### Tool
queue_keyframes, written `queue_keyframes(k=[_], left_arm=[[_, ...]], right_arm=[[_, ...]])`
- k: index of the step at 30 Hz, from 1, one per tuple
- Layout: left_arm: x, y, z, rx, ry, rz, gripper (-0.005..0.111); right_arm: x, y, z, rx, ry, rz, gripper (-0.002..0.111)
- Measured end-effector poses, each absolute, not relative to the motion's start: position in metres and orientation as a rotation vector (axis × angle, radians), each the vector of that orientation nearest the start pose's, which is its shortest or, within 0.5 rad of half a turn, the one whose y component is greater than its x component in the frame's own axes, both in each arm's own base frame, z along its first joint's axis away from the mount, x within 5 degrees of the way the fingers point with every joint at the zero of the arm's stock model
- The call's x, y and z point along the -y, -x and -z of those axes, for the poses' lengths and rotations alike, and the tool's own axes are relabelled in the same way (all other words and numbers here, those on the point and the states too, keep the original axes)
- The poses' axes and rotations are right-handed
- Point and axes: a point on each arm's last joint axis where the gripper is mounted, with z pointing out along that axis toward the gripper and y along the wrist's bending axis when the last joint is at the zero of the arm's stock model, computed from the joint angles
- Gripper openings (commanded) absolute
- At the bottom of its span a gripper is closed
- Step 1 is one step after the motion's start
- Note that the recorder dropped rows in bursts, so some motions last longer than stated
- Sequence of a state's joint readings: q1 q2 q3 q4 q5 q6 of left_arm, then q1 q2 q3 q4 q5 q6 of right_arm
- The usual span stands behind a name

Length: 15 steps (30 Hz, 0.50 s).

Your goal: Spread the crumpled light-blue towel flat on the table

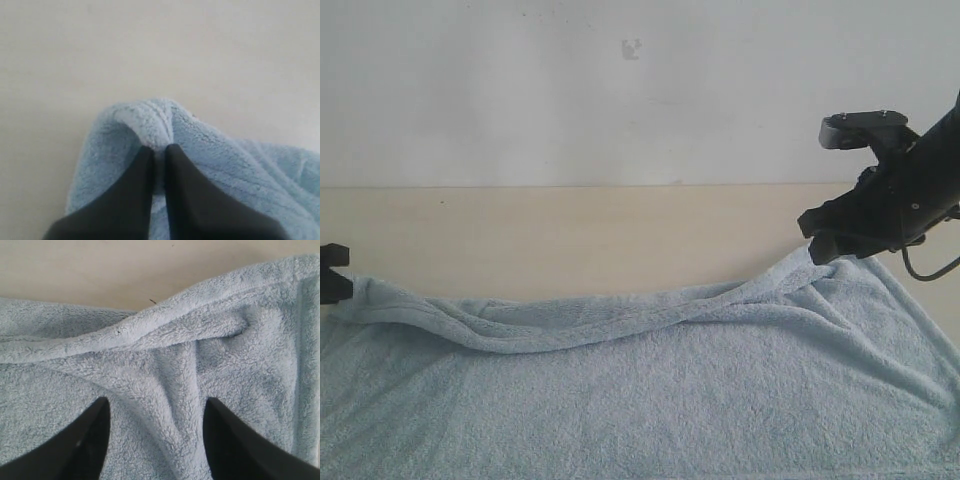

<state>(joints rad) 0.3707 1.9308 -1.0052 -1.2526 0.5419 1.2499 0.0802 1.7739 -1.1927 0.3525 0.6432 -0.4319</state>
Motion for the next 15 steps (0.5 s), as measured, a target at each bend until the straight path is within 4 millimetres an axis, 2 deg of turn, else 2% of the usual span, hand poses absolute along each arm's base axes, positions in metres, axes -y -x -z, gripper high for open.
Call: queue_keyframes(k=[8, 11, 13, 15], left_arm=[[-0.086, -0.371, -0.204, -2.204, 0.226, 0.602, 0.007], [-0.088, -0.375, -0.21, -2.187, 0.24, 0.597, 0.007], [-0.089, -0.376, -0.205, -2.22, 0.227, 0.58, 0.008], [-0.09, -0.375, -0.199, -2.266, 0.205, 0.564, 0.014]], right_arm=[[-0.048, -0.364, -0.213, -2.625, 0.361, -0.252, 0.054], [-0.048, -0.364, -0.213, -2.624, 0.358, -0.254, 0.054], [-0.048, -0.364, -0.213, -2.624, 0.357, -0.256, 0.054], [-0.048, -0.364, -0.213, -2.624, 0.357, -0.256, 0.054]])
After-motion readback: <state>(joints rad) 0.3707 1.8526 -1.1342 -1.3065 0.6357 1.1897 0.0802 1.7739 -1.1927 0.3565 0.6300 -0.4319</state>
